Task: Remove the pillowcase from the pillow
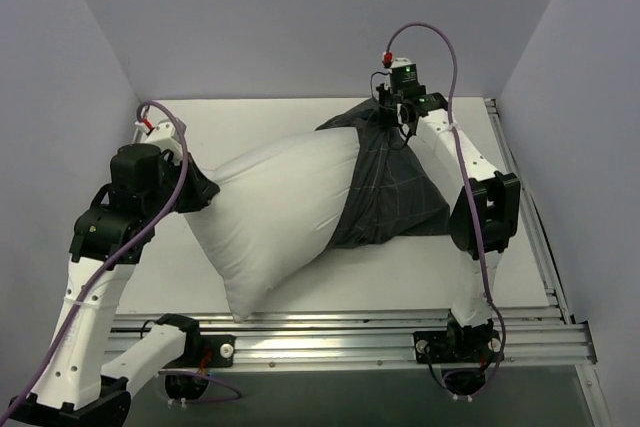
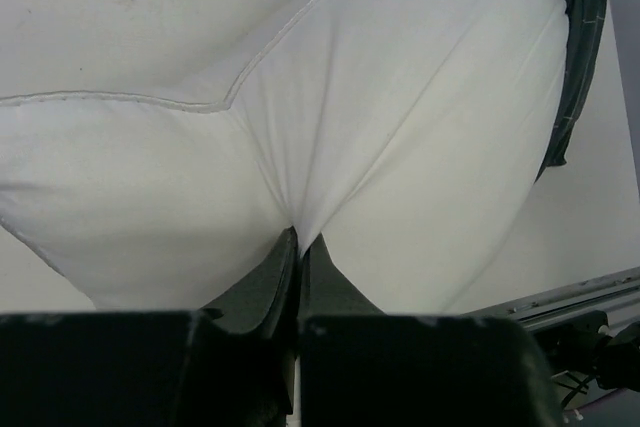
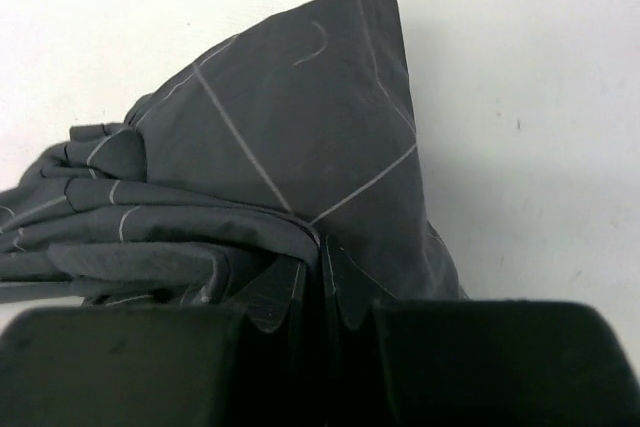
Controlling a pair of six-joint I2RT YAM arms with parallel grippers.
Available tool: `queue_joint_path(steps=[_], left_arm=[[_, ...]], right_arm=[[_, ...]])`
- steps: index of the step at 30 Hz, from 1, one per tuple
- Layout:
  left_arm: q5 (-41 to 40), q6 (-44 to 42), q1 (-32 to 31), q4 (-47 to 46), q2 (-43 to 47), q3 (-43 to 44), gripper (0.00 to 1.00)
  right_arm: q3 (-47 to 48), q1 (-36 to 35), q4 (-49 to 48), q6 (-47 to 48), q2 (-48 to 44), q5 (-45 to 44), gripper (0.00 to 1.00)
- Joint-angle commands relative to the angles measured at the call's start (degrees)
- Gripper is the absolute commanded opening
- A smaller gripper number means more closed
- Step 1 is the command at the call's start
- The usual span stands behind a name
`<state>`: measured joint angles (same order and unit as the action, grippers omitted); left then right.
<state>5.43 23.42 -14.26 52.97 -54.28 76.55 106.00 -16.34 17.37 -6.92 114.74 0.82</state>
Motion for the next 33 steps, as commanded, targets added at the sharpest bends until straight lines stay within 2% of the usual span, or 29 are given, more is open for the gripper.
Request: queue_joint_path(steps=[1,3,6,10,11,13,14,15,18,19,20,21,22,23,26,27,31,33], left_arm=[[-16.41,-2.15,1.78,11.53,5.76,3.69,0.02],[-17.12,-2.15,1.78,10.93,5.42,2.2,0.02],[-12.58,-1.36,1.87,4.88,3.14,-2.97,0.02],[-7.9,-1.09,1.87,-9.07,-3.53,-7.91,0.02],[-7.54,-1.44,1.78,-11.03,-5.12,-7.91,0.03],[-6.15,-2.85,1.69,-14.02,-9.51,-6.43,0.14],[-5.44,-3.29,1.52,-14.38,-10.57,-4.24,0.3],[-3.87,-3.99,1.08,-14.47,-11.63,-3.18,0.59],[-5.07,-7.24,-4.61,-15.09,-10.5,-0.8,0.92],[-7.6,-8.55,-7.07,-14.83,-9.88,-0.53,0.95],[-11.81,-9.87,-10.05,-14.65,-9.27,-0.53,0.97],[-14.11,-12.49,-16.52,-14.48,-7.96,-1.22,0.97],[-16.31,-13.74,-19.98,-14.47,-7.25,-1.93,0.97],[-19.81,-15.67,-26.63,-14.56,-6.02,-2.8,1.0],[-23.44,-17.35,-34.93,-15.0,-5.22,-7.72,0.98],[-25.28,-17.44,-39.57,-15.18,-5.39,-9.04,0.98],[-29.94,-15.6,-47.76,-13.95,-9.78,-14.32,0.98],[-32.66,-13.06,-49.45,-12.9,-13.65,-15.03,0.98]], right_arm=[[1.67,10.01,1.36,-3.18,-1.62,-20.09,0.0],[1.32,9.57,0.66,-2.93,-2.15,-16.4,0.0],[0.0,5.28,-1.19,-1.7,-2.94,-8.57,0.0],[-1.58,-1.67,-4.26,-1.78,-3.38,-1.01,0.0],[-2.1,-3.33,-5.66,-2.48,-3.73,2.31,0.11],[-2.46,-4.31,-6.38,-4.33,-4.26,4.79,0.27],[-2.9,-4.93,-6.73,-4.85,-5.3,5.68,0.41],[-3.16,-5.02,-6.82,-5.47,-6.01,6.47,0.48],[-6.74,-5.55,-7.61,-6.26,-10.57,6.74,0.67],[-8.07,-5.63,-8.04,-6.79,-12.07,6.74,0.71],[-9.74,-5.81,-9.01,-7.05,-15.39,6.65,0.77],[-13.32,-5.72,-9.36,-7.58,-16.99,5.95,0.8],[-15.36,-5.72,-10.67,-8.28,-20.66,5.6,0.85],[-17.56,-5.9,-11.21,-8.72,-22.52,5.51,0.86],[-25.29,-5.9,-12.09,-9.6,-29.45,4.72,0.9],[-27.05,-5.99,-12.0,-9.87,-30.96,4.63,0.9],[-37.06,-6.42,-11.74,-9.96,-38.35,4.98,0.92],[-39.54,-6.6,-10.78,-9.17,-41.52,5.33,0.93]])
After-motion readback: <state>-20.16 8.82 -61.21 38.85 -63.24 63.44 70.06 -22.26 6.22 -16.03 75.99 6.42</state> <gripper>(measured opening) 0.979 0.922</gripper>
